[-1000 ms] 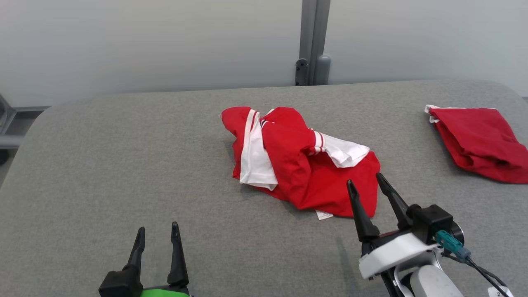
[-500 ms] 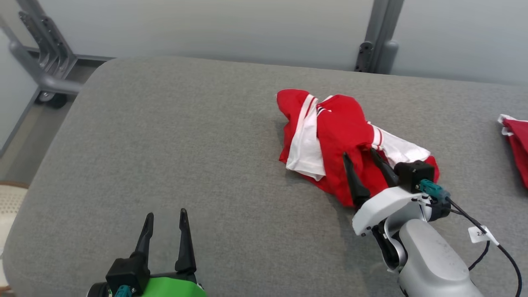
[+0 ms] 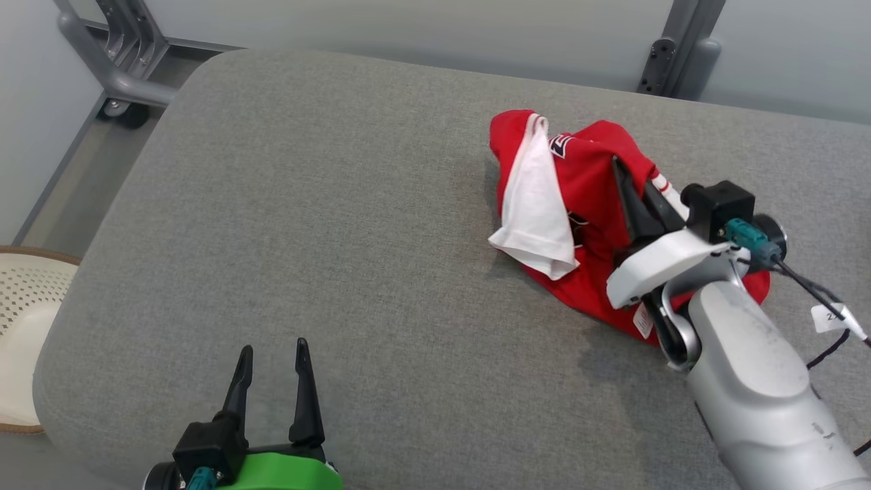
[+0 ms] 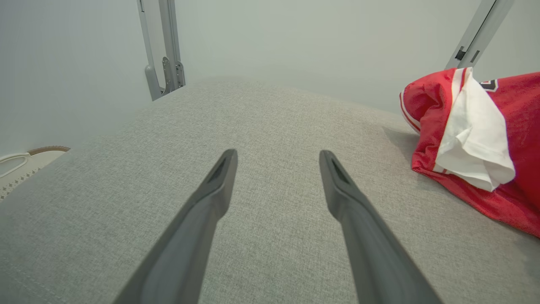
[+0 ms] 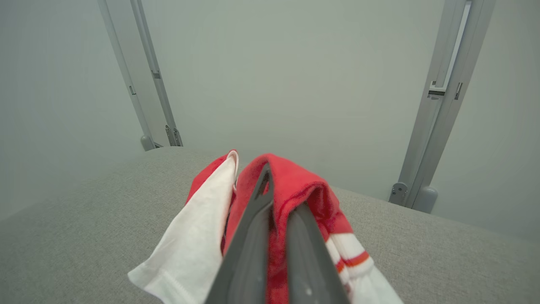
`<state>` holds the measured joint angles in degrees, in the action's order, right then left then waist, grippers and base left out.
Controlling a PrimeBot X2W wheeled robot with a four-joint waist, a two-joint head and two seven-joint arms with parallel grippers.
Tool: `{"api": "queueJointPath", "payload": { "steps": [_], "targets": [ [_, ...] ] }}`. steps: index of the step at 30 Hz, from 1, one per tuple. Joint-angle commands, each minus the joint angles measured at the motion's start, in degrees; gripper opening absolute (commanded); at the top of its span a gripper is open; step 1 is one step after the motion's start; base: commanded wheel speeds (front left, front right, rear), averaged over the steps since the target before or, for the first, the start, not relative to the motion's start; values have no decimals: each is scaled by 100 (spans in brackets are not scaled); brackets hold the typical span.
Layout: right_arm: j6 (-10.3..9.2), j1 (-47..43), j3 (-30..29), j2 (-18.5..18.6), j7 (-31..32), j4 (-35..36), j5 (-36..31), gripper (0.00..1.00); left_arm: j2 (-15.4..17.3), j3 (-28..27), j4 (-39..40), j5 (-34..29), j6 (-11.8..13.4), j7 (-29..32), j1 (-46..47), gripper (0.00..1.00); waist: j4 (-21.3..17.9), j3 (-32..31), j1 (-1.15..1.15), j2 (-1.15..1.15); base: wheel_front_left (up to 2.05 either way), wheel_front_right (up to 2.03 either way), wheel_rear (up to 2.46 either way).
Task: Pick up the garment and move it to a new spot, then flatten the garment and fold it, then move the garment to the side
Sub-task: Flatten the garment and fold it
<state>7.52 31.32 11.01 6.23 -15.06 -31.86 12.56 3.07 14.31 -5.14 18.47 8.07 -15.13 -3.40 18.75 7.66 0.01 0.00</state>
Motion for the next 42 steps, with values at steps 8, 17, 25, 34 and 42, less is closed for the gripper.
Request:
{"api": "queueJointPath", "payload": {
  "steps": [8, 17, 25, 34, 42],
  "targets": [
    [-6, 1011, 664, 976, 415, 758, -205, 0, -15, 158, -2, 145, 17, -1, 168, 100, 10, 37, -1, 0, 0, 0, 0],
    [-7, 2082, 1523, 1996, 1194, 207, -182, 0, -17, 389, 8, 247, 20, -2, 345, 100, 423, 346, -1, 0, 0, 0, 0],
    [-8, 3214, 1933, 2413, 940, -1198, -608, 0, -17, 726, -5, 365, 85, -1, 581, 100, 946, 844, -1, 0, 0, 0, 0],
    [-8, 3491, 1815, 1925, 777, -2742, -582, 100, -17, 911, -22, 478, 181, -2, 698, 100, 1028, 1017, -1, 0, 0, 0, 0],
    [-8, 3626, 2015, 1726, 462, -3195, -210, 100, -15, 832, -66, 331, 146, -1, 711, 100, 554, 834, -1, 0, 0, 0, 0]
  ]
}}
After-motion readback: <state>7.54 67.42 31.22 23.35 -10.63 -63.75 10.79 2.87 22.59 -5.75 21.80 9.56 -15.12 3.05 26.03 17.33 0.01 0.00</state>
